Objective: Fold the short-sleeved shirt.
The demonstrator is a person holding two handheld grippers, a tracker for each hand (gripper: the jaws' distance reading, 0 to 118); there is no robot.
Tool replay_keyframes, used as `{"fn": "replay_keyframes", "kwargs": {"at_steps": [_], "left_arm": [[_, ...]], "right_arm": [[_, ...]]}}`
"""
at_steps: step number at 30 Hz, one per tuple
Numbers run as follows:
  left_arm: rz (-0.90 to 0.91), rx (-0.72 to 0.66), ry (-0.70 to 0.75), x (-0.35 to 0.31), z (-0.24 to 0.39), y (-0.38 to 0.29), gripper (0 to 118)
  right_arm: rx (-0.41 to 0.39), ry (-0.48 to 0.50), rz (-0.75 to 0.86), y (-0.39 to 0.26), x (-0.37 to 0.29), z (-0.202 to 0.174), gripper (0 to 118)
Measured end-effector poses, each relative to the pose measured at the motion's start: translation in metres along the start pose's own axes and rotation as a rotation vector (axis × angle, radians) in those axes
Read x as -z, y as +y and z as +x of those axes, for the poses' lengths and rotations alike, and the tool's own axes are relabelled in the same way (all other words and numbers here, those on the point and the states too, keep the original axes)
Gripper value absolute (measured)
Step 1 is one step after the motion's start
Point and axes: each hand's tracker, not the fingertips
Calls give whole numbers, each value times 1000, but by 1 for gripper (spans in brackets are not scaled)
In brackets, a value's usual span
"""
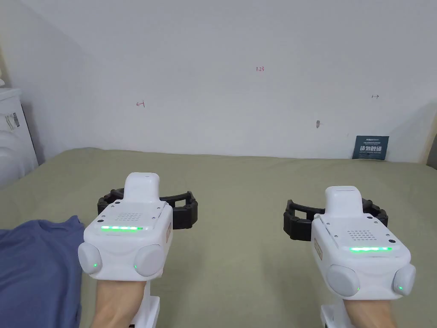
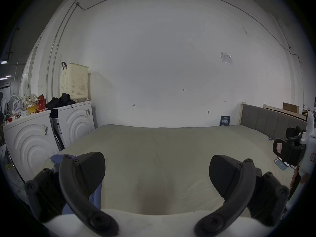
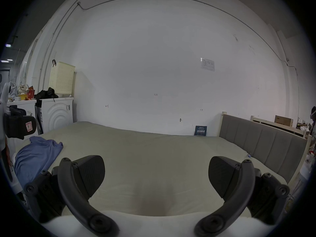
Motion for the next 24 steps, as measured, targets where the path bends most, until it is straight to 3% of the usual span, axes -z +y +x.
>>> {"fn": "replay_keyframes", "kwargs": {"at_steps": [24], "left_arm": [[-2,-1,-5,-3,-2,1,118]], "right_arm": [[12,7,-12,-1,1,1,118]]}}
